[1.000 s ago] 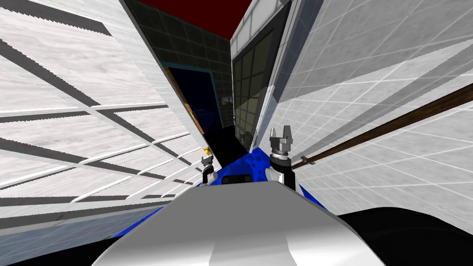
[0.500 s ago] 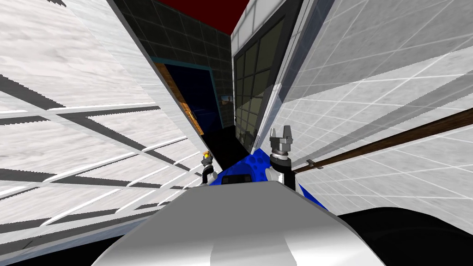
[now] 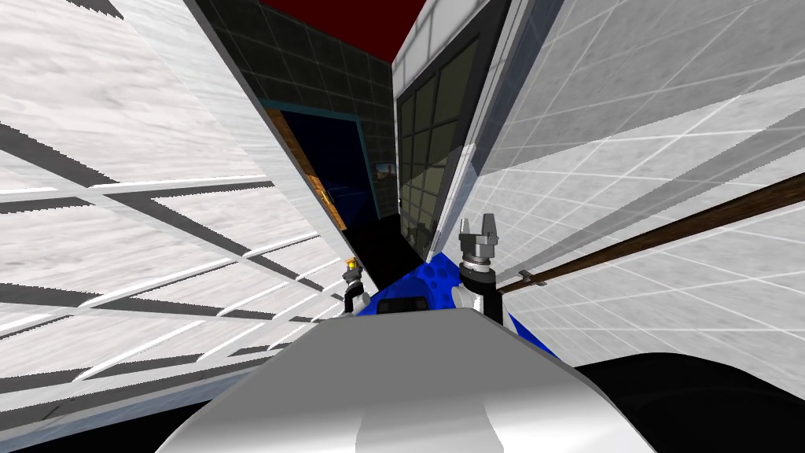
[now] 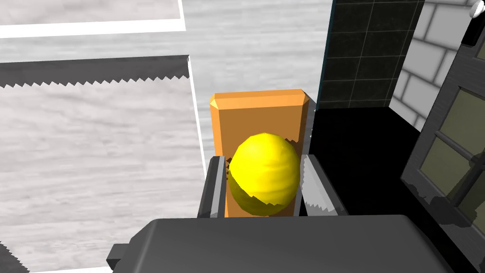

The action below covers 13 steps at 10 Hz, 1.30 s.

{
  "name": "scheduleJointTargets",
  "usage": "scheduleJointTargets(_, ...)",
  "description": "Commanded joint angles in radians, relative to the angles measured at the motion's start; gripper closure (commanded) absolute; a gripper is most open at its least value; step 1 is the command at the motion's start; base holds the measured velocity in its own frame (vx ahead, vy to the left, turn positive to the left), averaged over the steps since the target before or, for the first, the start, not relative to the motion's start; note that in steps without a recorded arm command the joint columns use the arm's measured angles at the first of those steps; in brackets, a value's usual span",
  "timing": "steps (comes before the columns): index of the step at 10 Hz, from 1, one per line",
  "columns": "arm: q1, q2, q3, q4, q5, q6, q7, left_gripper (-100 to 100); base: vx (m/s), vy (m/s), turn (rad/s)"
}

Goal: Push the door open

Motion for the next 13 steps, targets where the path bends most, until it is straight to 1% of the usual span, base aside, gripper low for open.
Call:
scheduleJointTargets(1,0.01,0.001,0.018,-0.009,0.013,-0.005,-0.007,100,0.086,-0.002,-0.071)
scheduleJointTargets(2,0.013,0.001,0.023,-0.011,0.016,-0.007,-0.009,100,0.144,0.039,-0.051)
scheduleJointTargets(5,0.037,0.002,0.067,-0.031,0.047,-0.02,-0.025,100,0.167,0.046,-0.073)
scheduleJointTargets(6,0.042,0.002,0.075,-0.035,0.053,-0.022,-0.028,100,0.169,0.065,-0.055)
scheduleJointTargets(9,0.076,0.0,0.136,-0.064,0.097,-0.04,-0.052,100,0.179,0.085,-0.12)
scheduleJointTargets(10,0.082,-0.001,0.147,-0.07,0.105,-0.044,-0.056,100,0.177,0.076,-0.084)
scheduleJointTargets(11,0.095,-0.003,0.17,-0.08,0.121,-0.05,-0.065,100,0.154,0.054,-0.098)
scheduleJointTargets(12,0.102,-0.004,0.182,-0.086,0.129,-0.054,-0.069,100,0.145,0.054,-0.085)
scheduleJointTargets(13,0.115,-0.006,0.206,-0.097,0.146,-0.061,-0.078,100,0.159,0.078,-0.102)
